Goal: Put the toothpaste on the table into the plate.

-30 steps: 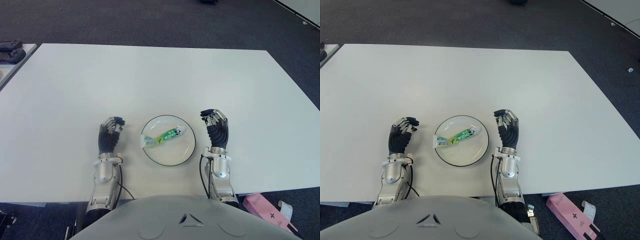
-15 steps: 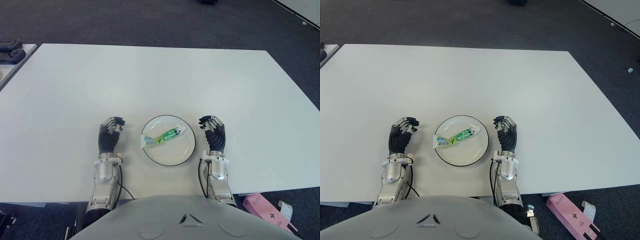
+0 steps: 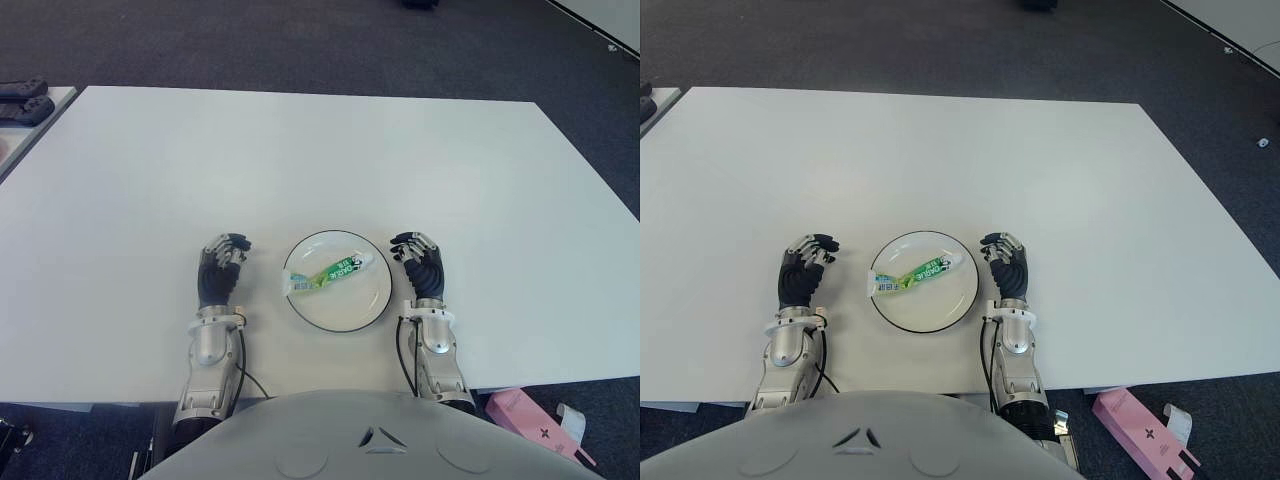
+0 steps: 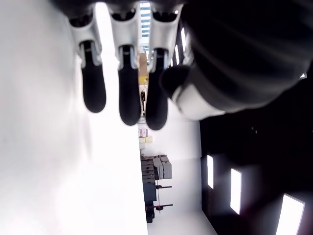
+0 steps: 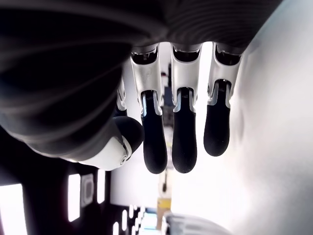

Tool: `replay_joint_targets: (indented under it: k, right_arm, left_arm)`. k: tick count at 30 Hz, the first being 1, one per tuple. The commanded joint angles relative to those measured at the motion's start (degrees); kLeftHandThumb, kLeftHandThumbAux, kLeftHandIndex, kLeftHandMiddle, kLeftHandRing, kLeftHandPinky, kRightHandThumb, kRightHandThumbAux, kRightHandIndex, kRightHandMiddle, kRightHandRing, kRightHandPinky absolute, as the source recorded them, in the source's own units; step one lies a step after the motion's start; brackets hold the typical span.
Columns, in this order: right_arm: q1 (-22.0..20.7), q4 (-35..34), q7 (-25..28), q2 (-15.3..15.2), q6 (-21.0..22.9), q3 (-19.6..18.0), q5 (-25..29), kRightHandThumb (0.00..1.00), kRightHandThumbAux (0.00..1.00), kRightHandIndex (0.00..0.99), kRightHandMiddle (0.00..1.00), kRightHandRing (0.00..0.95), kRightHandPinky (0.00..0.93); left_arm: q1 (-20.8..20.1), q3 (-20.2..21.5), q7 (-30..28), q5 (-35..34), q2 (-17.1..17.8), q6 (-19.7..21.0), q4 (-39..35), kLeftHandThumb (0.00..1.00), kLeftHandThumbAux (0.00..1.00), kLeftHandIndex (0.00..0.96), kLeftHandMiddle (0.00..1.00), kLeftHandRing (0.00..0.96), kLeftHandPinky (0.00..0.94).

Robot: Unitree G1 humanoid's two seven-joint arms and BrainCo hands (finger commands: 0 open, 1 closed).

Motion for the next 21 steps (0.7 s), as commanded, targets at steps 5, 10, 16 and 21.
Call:
replay_joint_targets:
  k: [5,10,16,21]
  right_arm:
    - [2.9,-2.0,2.9,-1.7,6.2,0.7,-0.8,0.712,0.732,0.426,0.491,0.501,0.515]
    - [3.8,-4.6,3.6,-2.3,9.3,1.0,-1.2,0.712,0.732,0.426,0.487,0.505,0.523]
    - [4.8,-7.3,4.1,-2.5,11.1,1.1,-1.2,0.71,0.734,0.426,0.482,0.504,0.52]
    - [5.7,-9.5,4.1,-2.4,13.0,1.2,-1.4,0.707,0.734,0.425,0.477,0.503,0.516]
  left_arm:
    - [0.7,0.1,0.5,0.4,-0.2,1.3,1.4,0.721,0.721,0.428,0.47,0.45,0.448]
    - [0.7,0.0,0.5,0.4,-0.2,1.1,1.3,0.722,0.721,0.428,0.471,0.449,0.45]
    - [0.7,0.1,0.5,0.3,-0.3,1.2,1.3,0.722,0.721,0.429,0.472,0.45,0.45]
    - [0.8,0.0,0.7,0.6,-0.3,1.4,1.2,0.722,0.721,0.429,0.472,0.452,0.451]
